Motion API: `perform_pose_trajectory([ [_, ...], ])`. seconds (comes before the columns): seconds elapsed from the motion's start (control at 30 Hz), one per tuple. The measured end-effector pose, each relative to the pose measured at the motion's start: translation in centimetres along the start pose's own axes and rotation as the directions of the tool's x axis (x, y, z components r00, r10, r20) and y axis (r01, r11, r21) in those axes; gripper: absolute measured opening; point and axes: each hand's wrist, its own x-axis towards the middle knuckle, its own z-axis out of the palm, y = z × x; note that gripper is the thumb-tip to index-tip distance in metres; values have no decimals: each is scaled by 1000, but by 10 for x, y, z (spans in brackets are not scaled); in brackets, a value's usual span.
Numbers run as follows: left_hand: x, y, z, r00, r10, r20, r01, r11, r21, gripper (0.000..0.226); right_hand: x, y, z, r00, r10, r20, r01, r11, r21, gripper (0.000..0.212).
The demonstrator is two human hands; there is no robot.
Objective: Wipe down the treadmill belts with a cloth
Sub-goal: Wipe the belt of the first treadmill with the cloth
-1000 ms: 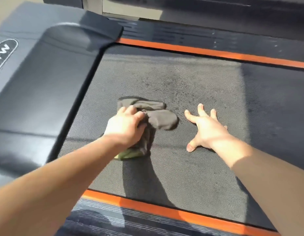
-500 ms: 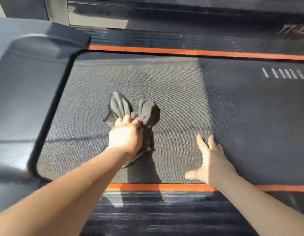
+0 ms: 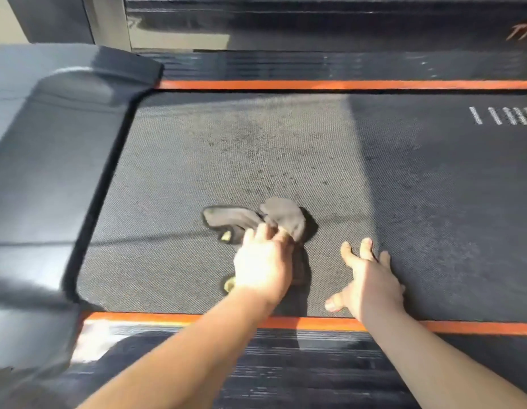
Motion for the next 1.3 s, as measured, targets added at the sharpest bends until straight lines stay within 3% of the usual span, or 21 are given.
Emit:
perform_pose_trajectory([
  [0.1, -43, 12, 7, 860, 492, 132, -488, 870, -65, 31, 1, 0, 3, 1000, 27, -4, -27, 1000, 10, 114],
  [0.17, -9, -5, -8, 791, 587, 171, -600, 799, 35, 30, 3, 1, 6, 1000, 21, 9, -21, 1000, 21, 115],
  [0.2, 14, -17, -14, 828, 530, 186, -555, 823, 126, 35, 3, 2, 8, 1000, 15, 15, -15, 1000, 21, 117],
  [0.27, 56, -40, -25, 966, 239, 102, -257, 936, 241, 50, 4, 1, 8, 999, 10, 38, -11, 1000, 22, 124],
  [0.33, 61, -43, -25, 998, -63, 4, 62, 986, 157, 47, 3, 0, 9, 998, 16, 57, -19, 998, 54, 126],
  [0.37, 47, -31, -19, 992, -126, -10, 126, 986, 106, 44, 2, 0, 9, 998, 15, 63, -19, 998, 60, 126],
  [0.43, 5, 3, -3, 998, -37, 59, 36, 999, 21, 46, 0, 1, 6, 998, 13, 58, -15, 999, 38, 120],
  [0.47, -21, 16, 4, 990, 108, 96, -105, 994, -29, 47, 1, 3, 4, 999, 11, 46, -12, 1000, 17, 115],
  [0.53, -45, 18, 11, 900, 407, 154, -398, 913, -86, 44, 1, 5, 3, 1000, 10, 30, -10, 1000, 4, 107],
  [0.6, -19, -8, 4, 835, 529, 150, -525, 848, -71, 39, 1, 8, 3, 999, -10, 50, 10, 1000, -1, 113],
  [0.7, 33, -44, -11, 958, 272, 85, -280, 954, 105, 42, 1, 9, 3, 996, -33, 81, 35, 999, -29, 124],
  [0.8, 27, -25, -8, 995, -102, -18, 102, 995, 9, 45, 0, 9, 4, 996, -44, 73, 47, 998, -40, 126],
  [0.87, -5, 8, 4, 998, -7, 69, 10, 999, -39, 45, 0, 10, 5, 997, -41, 61, 43, 999, -26, 121],
  [0.9, -26, 21, 9, 985, 138, 102, -132, 989, -66, 45, 0, 10, 5, 998, -37, 52, 38, 999, -19, 116],
  [0.97, -43, 24, 12, 910, 389, 144, -382, 921, -77, 46, 1, 15, 5, 998, -33, 48, 33, 999, -4, 102],
  [1.03, -13, 9, 6, 844, 489, 220, -501, 865, -2, 45, 1, 25, 1, 995, -76, 63, 70, 993, 91, 100],
  [1.07, 5, 2, 4, 847, 476, 235, -502, 863, 63, 44, 0, 32, -3, 993, -109, 55, 99, 982, 158, 102],
  [1.13, 34, -4, -3, 944, 292, 152, -314, 937, 149, 45, -3, 49, -10, 992, -122, 2, 119, 971, 208, 106],
  [1.2, 39, 12, 0, 998, 32, 53, -36, 996, 79, 44, -8, 65, -12, 996, -81, -34, 85, 988, 128, 104],
  [1.23, 28, 28, 5, 998, -15, 59, 13, 999, 34, 43, -12, 70, -11, 997, -67, -29, 70, 992, 104, 102],
  [1.3, -10, 58, 20, 981, 145, 125, -144, 989, -17, 43, -15, 76, -5, 999, -50, -16, 51, 994, 97, 91],
])
